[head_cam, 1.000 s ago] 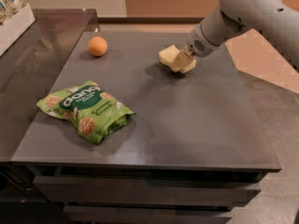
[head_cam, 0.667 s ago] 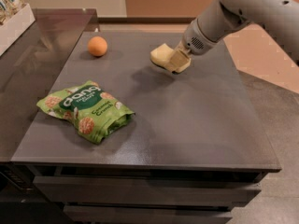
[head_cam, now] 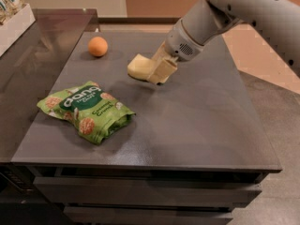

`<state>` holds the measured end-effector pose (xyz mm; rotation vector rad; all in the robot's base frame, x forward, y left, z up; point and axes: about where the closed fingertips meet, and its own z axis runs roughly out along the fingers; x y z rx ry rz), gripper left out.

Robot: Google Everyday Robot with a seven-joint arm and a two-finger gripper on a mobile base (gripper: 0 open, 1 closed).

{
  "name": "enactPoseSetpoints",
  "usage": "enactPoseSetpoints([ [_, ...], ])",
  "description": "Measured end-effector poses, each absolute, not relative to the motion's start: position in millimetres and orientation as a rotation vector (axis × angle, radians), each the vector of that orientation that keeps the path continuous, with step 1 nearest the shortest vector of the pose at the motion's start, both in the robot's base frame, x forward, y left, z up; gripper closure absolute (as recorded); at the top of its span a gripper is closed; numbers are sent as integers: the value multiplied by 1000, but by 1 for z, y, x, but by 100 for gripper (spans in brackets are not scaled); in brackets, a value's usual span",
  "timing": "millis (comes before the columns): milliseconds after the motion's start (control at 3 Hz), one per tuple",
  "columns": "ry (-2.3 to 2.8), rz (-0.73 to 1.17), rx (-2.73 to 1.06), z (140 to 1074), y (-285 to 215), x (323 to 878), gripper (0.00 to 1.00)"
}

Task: Move sponge near green rice chip bag

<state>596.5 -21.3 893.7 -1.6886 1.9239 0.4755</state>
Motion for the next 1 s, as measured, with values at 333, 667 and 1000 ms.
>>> enactPoseSetpoints([
  [333,1843,556,-1809,889,-2,571,100],
  [667,1800,598,-1899,879,7,550,82],
  [1000,1799,599,-1899,878,8,550,59],
])
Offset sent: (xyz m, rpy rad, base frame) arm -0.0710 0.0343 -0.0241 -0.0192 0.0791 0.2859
